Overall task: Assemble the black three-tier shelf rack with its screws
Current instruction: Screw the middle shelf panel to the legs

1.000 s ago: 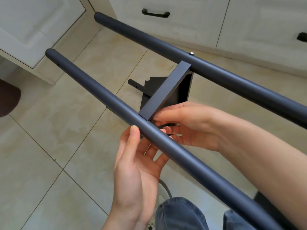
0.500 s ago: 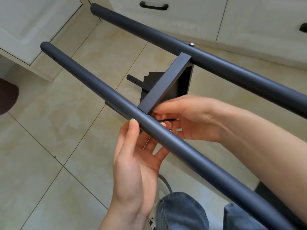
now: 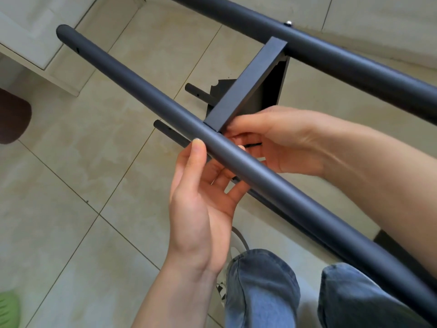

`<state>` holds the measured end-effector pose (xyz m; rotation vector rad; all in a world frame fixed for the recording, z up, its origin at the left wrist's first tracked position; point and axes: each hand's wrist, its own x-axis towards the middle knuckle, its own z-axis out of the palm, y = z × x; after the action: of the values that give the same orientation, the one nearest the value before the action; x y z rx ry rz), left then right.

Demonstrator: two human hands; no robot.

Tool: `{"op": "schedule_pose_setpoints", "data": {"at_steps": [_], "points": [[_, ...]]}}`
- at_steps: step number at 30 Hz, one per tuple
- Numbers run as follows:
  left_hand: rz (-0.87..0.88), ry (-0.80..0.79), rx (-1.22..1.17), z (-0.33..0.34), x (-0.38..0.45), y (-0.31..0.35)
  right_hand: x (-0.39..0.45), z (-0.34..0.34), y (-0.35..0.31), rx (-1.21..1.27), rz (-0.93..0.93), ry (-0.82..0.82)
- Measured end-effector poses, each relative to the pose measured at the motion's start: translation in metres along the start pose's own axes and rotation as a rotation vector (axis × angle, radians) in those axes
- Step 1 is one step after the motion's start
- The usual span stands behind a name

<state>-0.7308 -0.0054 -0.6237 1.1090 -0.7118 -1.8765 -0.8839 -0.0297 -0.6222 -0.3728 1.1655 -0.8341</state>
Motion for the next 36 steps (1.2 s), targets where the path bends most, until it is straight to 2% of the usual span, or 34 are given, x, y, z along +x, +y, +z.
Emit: {"op": "schedule_pose_setpoints", "data": {"at_steps": [8, 13, 18, 27, 36], "points": [[0.009, -0.008, 0.002, 0.0, 0.0, -0.003, 0.002, -0.001, 0.002, -0.008, -0.068, 0.007], [0.021, -0.015, -0.014, 0.0, 0.0, -0.004, 0.004, -0.008, 0.002, 0.092, -0.012, -0.095], [0.037, -0.026, -0.005, -0.002, 0.0, -0.005, 0.006, -0.017, 0.003, 0.082, 0.024, -0.194], [0.085, -0.004, 0.044, 0.003, 0.0, -0.007, 0.011, -0.007, 0.007, 0.136, 0.02, -0.142], [0.116, 0.031, 0.058, 0.006, 0.0, -0.009, 0.009, -0.016, 0.003, 0.111, 0.029, -0.194]]}}
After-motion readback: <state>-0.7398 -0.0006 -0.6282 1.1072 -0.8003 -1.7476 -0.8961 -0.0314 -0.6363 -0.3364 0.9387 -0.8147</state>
